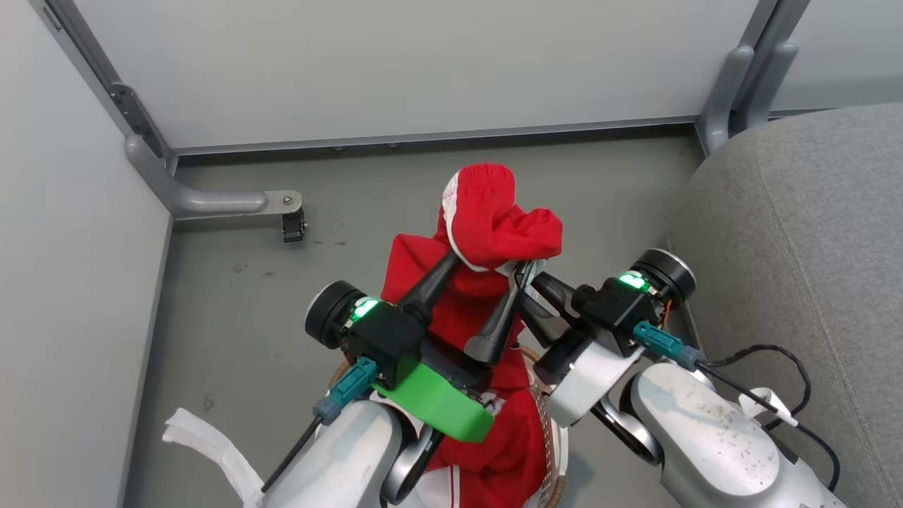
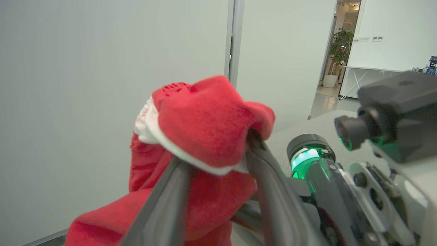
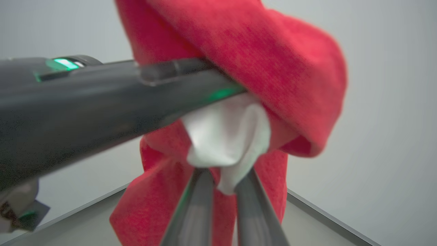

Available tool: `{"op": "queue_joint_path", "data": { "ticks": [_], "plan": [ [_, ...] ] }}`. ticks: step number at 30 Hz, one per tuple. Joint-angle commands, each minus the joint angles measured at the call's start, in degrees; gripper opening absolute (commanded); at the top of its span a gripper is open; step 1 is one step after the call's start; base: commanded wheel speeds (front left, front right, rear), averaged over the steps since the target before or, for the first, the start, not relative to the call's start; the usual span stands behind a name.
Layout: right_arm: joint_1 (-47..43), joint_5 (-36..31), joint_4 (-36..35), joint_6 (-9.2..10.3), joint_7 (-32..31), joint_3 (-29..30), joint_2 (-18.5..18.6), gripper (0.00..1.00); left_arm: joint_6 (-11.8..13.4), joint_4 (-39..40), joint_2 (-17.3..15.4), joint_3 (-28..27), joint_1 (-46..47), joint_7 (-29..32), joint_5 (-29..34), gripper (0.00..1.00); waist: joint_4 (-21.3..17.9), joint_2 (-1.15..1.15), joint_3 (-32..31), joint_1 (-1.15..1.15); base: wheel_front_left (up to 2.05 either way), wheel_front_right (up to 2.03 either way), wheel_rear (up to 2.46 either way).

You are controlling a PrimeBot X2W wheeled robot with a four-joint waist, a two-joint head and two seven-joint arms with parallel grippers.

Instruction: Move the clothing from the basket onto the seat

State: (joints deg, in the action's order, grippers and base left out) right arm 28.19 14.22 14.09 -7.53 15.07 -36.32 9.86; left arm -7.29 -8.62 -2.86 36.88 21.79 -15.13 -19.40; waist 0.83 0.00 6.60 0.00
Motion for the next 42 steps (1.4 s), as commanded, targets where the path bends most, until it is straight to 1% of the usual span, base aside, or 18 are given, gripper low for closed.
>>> {"op": "queue_joint_path", "data": {
  "ticks": [1, 3, 7, 14, 19, 21, 25, 29, 32, 34, 40, 42],
  "plan": [
    [-1.2, 0.0, -0.3, 0.08, 0.1, 0.7, 0.3, 0.0, 0.2, -0.3, -0.1, -0.6, -0.1, 0.0, 0.9, 1.0, -0.8, 0.0, 0.0, 0.0, 0.0, 0.0, 0.0],
    [-2.3, -0.2, -0.8, 0.08, 0.1, 2.1, 0.3, 0.0, 0.3, -0.8, -0.1, -1.1, -0.5, 0.0, 1.7, 1.0, -2.2, 0.0, 0.2, 0.0, 0.0, 0.0, 0.0],
    [-5.1, -0.4, -1.8, 0.08, 0.1, 5.2, 0.3, 0.0, 0.2, -2.1, -0.1, -2.6, -1.2, 0.0, 3.8, 1.0, -6.3, 0.0, 0.7, 0.0, 0.0, 0.0, 0.0],
    [-9.4, -0.8, -3.5, 0.08, 0.1, 9.3, 0.2, 0.0, -0.2, -4.1, -0.4, -4.3, -1.7, 0.0, 5.8, 1.0, -16.6, 0.0, 1.8, 0.0, 0.0, 0.0, 0.0],
    [-11.2, -1.0, -4.4, 0.08, 0.1, 10.3, 0.3, 0.0, -0.2, -5.0, -0.5, -4.7, -1.8, 0.0, 6.3, 1.0, -23.7, 0.0, 2.5, 0.0, 0.0, 0.0, 0.0],
    [-11.6, -1.1, -4.8, 0.08, 0.1, 10.7, 0.4, 0.0, -0.2, -5.4, -0.6, -4.5, -1.7, 0.0, 6.3, 1.0, -25.9, 0.0, 2.8, 0.0, 0.0, 0.0, 0.0],
    [-11.7, -2.1, -5.2, 0.08, 0.1, 10.8, 1.3, 0.0, -0.2, -5.9, -0.9, -3.6, -0.9, 0.0, 5.9, 1.0, -29.2, 0.0, 3.6, 0.0, 0.0, 0.0, 0.0],
    [-10.4, -2.7, -5.5, 0.08, 0.1, 12.2, 2.7, 0.0, -0.2, -6.5, -1.4, -2.5, -0.3, 0.0, 5.5, 1.0, -30.8, 0.0, 5.0, 0.0, 0.0, 0.0, 0.0],
    [-9.0, -3.0, -5.2, 0.08, 0.1, 14.4, 4.1, 0.0, -0.2, -6.7, -1.8, -1.8, 0.3, 0.0, 5.6, 1.0, -31.0, 0.0, 6.7, 0.0, 0.0, 0.0, 0.0],
    [-7.3, -3.5, -4.8, 0.08, 0.1, 16.2, 5.8, 0.0, -0.2, -6.7, -2.1, -1.0, 1.0, 0.0, 5.8, 1.0, -30.7, 0.0, 8.7, 0.0, 0.0, 0.0, 0.0],
    [1.1, -4.3, -2.0, 0.08, 0.1, 23.2, 10.4, 0.0, -0.2, -7.4, -4.6, 1.0, 4.4, 0.0, 6.0, 1.0, -29.0, 0.0, 16.3, 0.0, 0.0, 0.0, 0.0],
    [4.1, -5.3, -0.4, 0.08, 0.1, 25.0, 12.6, 0.0, -0.2, -7.6, -5.1, 1.5, 5.7, 0.0, 6.3, 1.0, -28.1, 0.0, 19.0, 0.0, 0.0, 0.0, 0.0]
  ]
}}
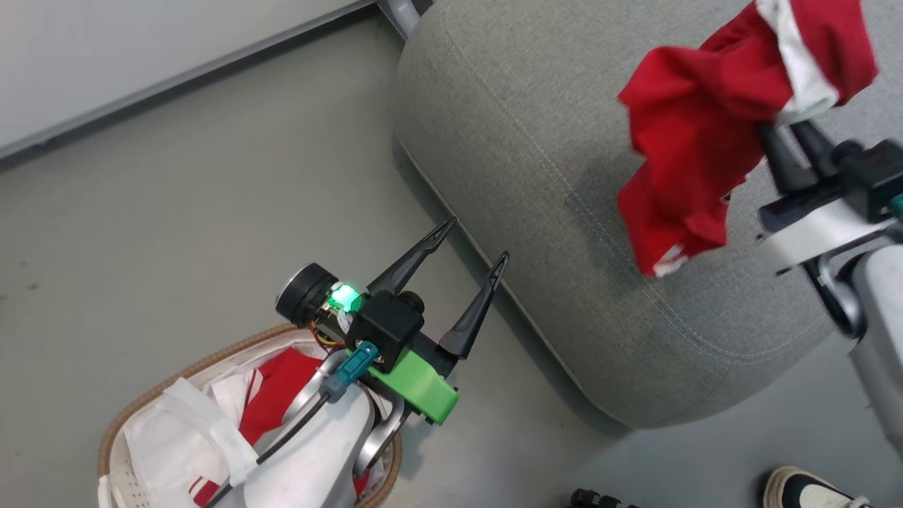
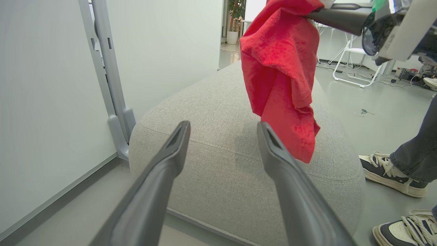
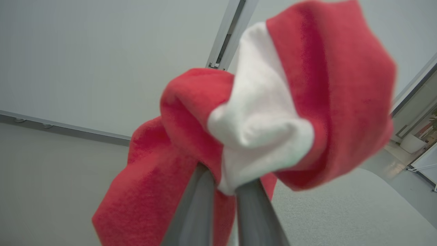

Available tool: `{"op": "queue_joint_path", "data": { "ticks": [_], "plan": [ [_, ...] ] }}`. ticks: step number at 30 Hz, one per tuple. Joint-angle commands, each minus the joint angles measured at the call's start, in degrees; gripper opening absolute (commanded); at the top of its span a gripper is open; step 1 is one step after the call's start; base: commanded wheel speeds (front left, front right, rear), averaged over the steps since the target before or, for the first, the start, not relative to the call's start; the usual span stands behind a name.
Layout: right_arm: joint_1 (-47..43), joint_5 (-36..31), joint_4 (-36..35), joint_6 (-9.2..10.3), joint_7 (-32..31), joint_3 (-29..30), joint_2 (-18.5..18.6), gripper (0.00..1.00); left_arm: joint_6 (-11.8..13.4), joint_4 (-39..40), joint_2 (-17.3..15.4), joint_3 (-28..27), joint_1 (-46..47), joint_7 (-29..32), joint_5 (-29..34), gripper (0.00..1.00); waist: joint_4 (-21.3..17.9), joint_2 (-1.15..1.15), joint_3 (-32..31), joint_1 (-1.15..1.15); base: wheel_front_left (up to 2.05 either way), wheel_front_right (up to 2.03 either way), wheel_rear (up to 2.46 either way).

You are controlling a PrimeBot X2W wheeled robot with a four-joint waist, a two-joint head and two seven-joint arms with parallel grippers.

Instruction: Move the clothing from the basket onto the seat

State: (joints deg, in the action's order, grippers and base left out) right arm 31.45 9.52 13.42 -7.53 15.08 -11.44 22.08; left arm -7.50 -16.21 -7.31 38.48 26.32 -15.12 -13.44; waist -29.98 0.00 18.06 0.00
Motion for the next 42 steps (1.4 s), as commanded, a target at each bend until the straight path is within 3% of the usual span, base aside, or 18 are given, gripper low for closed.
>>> {"op": "queue_joint_path", "data": {
  "ticks": [1, 10, 16, 24, 31, 32, 33, 34, 42],
  "plan": [
    [2.5, -0.3, 1.1, 0.08, 0.1, 1.4, 1.0, 0.0, 0.0, 0.2, -0.8, 0.1, 2.2, 0.0, 0.6, 1.0, 3.3, 0.0, 9.2, 0.0, 0.0, 0.0, 0.0],
    [16.8, -0.4, 8.3, 0.08, 0.1, 7.5, 5.9, 0.0, 0.0, 0.1, -2.5, 2.4, 7.2, 0.0, 0.7, 1.0, 6.9, 0.0, 19.3, 0.0, 0.0, 0.0, 0.0],
    [22.8, -2.7, 13.2, 0.08, 0.1, 12.4, 7.0, 0.0, 0.0, 0.4, -2.3, 3.6, 10.6, 0.0, 1.2, 1.0, 10.2, 0.0, 24.5, 0.0, 0.0, 0.0, 0.0],
    [26.1, -6.1, 21.3, 0.08, 0.1, 23.2, 5.5, 0.0, 0.0, 0.5, -2.0, 3.2, 12.3, 0.0, 1.5, 1.0, 13.8, 0.0, 28.1, 0.0, 0.0, 0.0, 0.0],
    [21.6, -9.9, 25.6, 0.08, 0.1, 32.3, 2.7, 0.0, 0.0, -0.1, -1.4, 2.7, 12.5, 0.0, 1.3, 1.0, 14.3, 0.0, 27.9, 0.0, 0.0, 0.0, 0.0],
    [20.7, -10.4, 26.0, 0.08, 0.1, 33.5, 2.3, 0.2, 0.0, -0.3, -1.3, 2.3, 12.5, 0.0, 1.2, 1.0, 14.3, 0.0, 27.5, 0.0, 0.0, 0.0, 0.0],
    [20.1, -10.4, 26.1, 0.08, 0.1, 34.7, 2.0, 0.5, 0.0, -0.4, -1.2, 2.1, 12.5, 0.0, 1.2, 1.0, 14.3, 0.0, 27.1, 0.0, 0.0, 0.0, 0.0],
    [18.8, -10.8, 26.2, 0.08, 0.1, 35.6, 1.6, 1.0, 0.0, -0.5, -1.0, 1.9, 12.5, 0.0, 1.3, 1.0, 14.3, 0.0, 26.6, 0.0, 0.0, 0.0, 0.0],
    [10.6, -11.0, 22.9, 0.08, 0.1, 37.8, -1.2, 1.0, 0.0, -2.1, -1.0, -0.1, 9.8, 0.0, 1.0, 1.0, 13.4, 0.0, 20.6, 0.0, 0.0, 0.0, 0.0]
  ]
}}
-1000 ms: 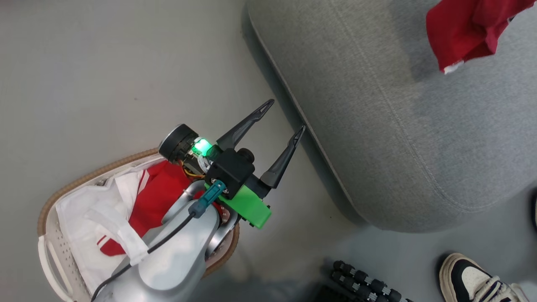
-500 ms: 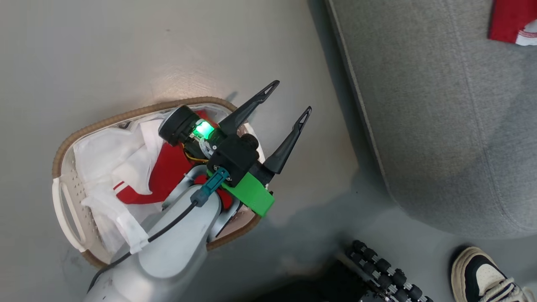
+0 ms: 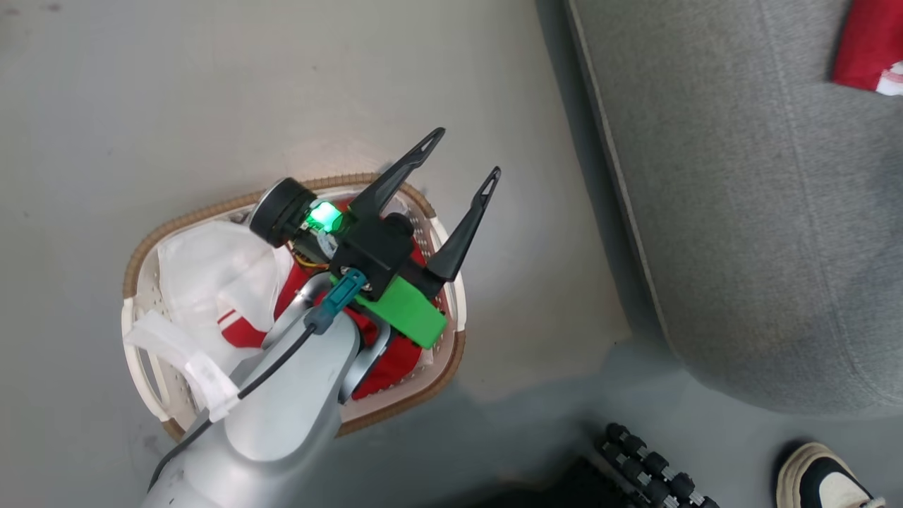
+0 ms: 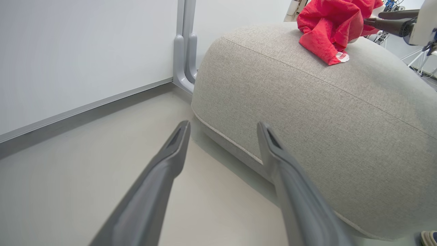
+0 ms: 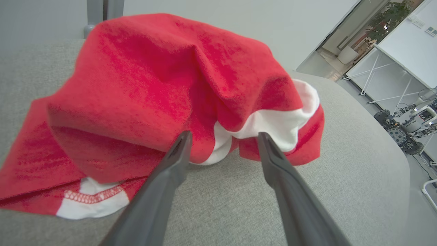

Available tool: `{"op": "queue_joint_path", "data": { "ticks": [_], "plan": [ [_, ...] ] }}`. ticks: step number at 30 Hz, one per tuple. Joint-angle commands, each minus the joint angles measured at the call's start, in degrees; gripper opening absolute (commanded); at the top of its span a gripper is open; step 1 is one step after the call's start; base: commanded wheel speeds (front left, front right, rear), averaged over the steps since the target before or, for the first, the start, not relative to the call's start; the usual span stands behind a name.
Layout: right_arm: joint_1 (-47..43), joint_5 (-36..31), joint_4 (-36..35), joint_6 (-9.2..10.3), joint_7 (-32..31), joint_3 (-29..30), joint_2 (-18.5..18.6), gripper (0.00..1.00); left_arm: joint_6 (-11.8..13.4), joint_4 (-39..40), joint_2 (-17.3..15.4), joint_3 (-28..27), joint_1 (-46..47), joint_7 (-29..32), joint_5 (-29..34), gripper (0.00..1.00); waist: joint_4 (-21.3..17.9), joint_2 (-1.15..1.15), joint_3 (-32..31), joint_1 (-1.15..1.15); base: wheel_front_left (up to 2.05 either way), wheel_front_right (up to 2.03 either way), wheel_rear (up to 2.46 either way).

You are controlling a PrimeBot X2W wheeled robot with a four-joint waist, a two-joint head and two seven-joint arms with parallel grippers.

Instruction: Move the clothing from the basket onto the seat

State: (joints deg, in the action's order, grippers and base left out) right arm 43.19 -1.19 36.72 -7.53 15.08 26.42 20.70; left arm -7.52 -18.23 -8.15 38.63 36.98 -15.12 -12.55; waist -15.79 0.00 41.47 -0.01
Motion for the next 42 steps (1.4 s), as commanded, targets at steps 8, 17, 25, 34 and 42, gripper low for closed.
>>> {"op": "queue_joint_path", "data": {
  "ticks": [8, 17, 25, 34, 42],
  "plan": [
    [-9.4, 1.2, -9.7, 0.08, 0.1, -4.9, -3.2, 1.0, 0.5, 0.0, 0.7, -5.1, -5.3, 0.0, 0.6, 1.0, -0.6, 0.0, -9.5, 0.01, 0.0, 0.0, 0.0],
    [-12.3, 4.4, -19.2, 0.08, 0.1, -15.6, -7.0, 1.0, 3.2, 2.3, 1.6, -15.5, -10.8, 0.0, 0.9, 1.0, 2.8, 0.0, -15.3, 0.01, 0.0, 0.0, 0.0],
    [-13.3, 6.7, -20.7, 0.08, 0.1, -23.5, -8.9, 1.0, 3.7, 2.6, 2.4, -23.7, -14.8, 0.0, 2.2, 1.0, 7.6, 0.0, -20.0, 0.01, 0.0, 0.0, 0.0],
    [-17.9, 7.8, -19.9, 0.08, 0.1, -25.3, -11.2, 1.0, 4.7, 1.2, 3.4, -31.3, -20.2, 0.0, 4.7, 1.0, 12.5, 0.0, -25.0, 0.01, 0.0, 0.0, 0.0],
    [-23.7, 9.2, -19.4, 0.08, 0.1, -24.6, -13.0, 1.0, 4.1, -0.1, 4.4, -36.3, -26.2, 0.0, 5.1, 1.0, 14.5, 0.0, -29.8, 0.01, 0.0, 0.0, 0.0]
  ]
}}
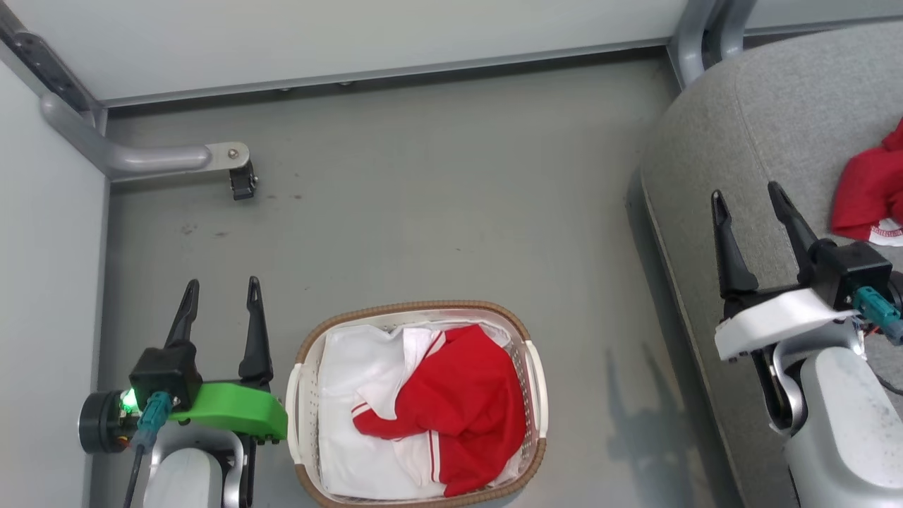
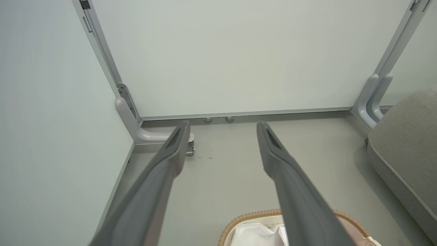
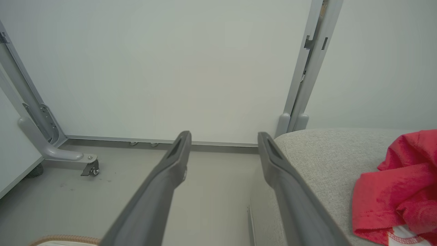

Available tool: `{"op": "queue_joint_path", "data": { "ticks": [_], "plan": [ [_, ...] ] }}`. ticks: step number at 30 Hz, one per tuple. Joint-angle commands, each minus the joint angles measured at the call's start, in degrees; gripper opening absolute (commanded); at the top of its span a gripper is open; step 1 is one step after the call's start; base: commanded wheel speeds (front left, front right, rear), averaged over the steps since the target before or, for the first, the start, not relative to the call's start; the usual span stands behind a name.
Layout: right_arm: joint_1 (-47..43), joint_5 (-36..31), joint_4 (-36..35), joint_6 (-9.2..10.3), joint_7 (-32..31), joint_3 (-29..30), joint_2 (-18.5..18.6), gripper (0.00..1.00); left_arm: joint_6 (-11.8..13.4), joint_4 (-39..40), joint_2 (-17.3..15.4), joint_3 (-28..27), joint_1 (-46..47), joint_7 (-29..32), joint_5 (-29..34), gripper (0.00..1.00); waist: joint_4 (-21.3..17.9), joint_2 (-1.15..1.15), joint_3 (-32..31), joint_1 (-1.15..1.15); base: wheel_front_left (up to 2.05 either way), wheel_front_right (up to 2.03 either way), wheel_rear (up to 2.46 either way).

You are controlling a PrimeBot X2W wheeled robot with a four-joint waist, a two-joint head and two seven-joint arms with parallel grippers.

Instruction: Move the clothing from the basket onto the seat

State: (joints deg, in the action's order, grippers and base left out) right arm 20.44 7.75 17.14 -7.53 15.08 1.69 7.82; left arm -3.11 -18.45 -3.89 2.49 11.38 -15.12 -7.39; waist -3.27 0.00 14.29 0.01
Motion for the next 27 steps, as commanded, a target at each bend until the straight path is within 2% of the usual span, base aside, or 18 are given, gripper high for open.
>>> {"op": "queue_joint_path", "data": {
  "ticks": [1, 12, 19, 27],
  "plan": [
    [-1.9, 0.3, 0.3, 0.08, 0.1, 0.2, -0.3, 1.0, -0.4, 0.1, 0.2, -0.5, -1.3, 0.0, 0.0, 1.0, 2.1, 0.0, -3.1, -0.01, 0.0, 0.0, 0.0],
    [-9.7, 0.7, 2.2, 0.08, 0.1, -0.1, -1.3, 1.0, -1.5, 1.8, 0.9, -2.6, -8.3, 0.0, -0.3, 1.0, 2.2, 0.0, -8.0, -0.01, 0.0, 0.0, 0.0],
    [-12.9, 1.1, 3.1, 0.08, 0.1, -0.7, -1.8, 1.0, -0.8, 1.9, 1.0, -1.0, -10.9, 0.0, -2.4, 1.0, 2.0, 0.0, -9.5, -0.01, 0.0, 0.0, 0.0],
    [-11.1, 1.6, 2.4, 0.08, 0.1, -1.1, -1.3, 1.0, -2.2, 0.2, 0.9, 2.1, -8.9, 0.0, -3.7, 1.0, 1.4, 0.0, -7.4, -0.01, 0.0, 0.0, 0.0]
  ]
}}
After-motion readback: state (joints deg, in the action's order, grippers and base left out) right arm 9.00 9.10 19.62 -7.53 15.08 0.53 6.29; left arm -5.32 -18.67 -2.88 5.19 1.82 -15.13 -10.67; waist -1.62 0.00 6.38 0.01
